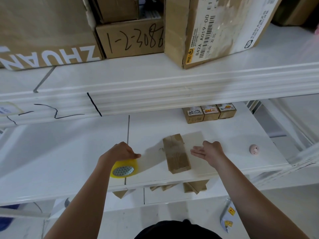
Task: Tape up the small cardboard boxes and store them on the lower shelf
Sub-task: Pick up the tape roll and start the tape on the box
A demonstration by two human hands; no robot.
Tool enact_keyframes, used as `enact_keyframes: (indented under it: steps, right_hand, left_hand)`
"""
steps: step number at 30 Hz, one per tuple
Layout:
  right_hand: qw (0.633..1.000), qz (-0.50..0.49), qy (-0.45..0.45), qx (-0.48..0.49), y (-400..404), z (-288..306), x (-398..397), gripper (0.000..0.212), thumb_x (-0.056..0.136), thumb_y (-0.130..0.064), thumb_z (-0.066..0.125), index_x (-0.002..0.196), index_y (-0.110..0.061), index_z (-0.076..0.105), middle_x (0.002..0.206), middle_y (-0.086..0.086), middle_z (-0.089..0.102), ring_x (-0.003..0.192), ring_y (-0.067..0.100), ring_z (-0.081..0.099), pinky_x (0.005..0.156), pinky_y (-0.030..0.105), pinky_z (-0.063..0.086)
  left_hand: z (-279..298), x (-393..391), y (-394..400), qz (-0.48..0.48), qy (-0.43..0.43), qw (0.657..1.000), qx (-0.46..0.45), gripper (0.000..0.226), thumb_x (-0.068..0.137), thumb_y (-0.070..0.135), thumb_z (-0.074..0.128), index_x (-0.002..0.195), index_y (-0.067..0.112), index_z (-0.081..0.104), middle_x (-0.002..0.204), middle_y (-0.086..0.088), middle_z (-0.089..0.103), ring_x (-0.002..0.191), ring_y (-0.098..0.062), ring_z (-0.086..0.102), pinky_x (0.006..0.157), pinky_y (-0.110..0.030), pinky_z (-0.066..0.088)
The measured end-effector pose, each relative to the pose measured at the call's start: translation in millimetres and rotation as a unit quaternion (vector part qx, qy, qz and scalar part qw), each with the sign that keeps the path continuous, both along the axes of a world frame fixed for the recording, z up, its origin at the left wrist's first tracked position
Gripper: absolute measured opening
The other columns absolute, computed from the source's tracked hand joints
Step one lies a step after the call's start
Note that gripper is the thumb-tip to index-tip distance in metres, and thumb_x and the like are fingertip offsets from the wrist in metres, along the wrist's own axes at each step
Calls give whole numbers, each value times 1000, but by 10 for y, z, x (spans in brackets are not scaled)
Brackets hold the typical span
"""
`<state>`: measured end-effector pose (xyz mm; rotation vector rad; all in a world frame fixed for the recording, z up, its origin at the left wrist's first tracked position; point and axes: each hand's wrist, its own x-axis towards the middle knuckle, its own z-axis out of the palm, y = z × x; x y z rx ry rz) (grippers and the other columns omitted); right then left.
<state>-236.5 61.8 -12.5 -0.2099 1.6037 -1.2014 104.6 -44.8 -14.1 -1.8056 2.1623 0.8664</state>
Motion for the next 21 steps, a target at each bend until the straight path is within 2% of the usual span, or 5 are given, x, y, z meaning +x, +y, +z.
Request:
enact_keyframes:
  steps: [4,6,11,16,21]
  right_hand:
    - [995,-57,-72,-28,-22,25,-50,48,97,14,34,145,8,30,104,36,66,79,41,76,68,49,63]
    - [997,-54,-60,-20,-20,32,-47,49,97,14,34,146,10,29,103,35,66,76,41,76,62,46,63]
    - [1000,-15,-23,1,-37,64,-50,45,100,10,38,144,9,35,103,33,68,86,43,74,66,46,64]
    - [999,24,22,42,-52,57,-38,32,102,1,50,133,8,51,97,23,70,84,39,73,67,43,63]
    - [996,3,50,70,-39,-7,-88,17,95,1,66,109,8,62,92,21,70,77,32,72,56,37,62]
  left_hand:
    - [59,-45,-36,4,3,1000,-11,47,79,69,70,96,26,80,102,7,70,92,-14,63,81,-30,50]
    - [93,-55,-65,0,7,1000,-17,46,78,69,71,95,27,80,99,8,69,90,-13,62,79,-29,49]
    - [113,-40,-96,-4,-1,1000,-20,47,78,68,71,97,26,80,101,7,68,93,-16,63,82,-32,51]
    - [68,25,-96,-8,-24,1000,-19,46,79,68,71,95,25,79,96,7,66,88,-16,62,80,-30,50]
    - [30,37,-78,-1,-38,999,-18,42,78,71,69,87,30,72,94,7,63,87,-16,60,79,-30,49]
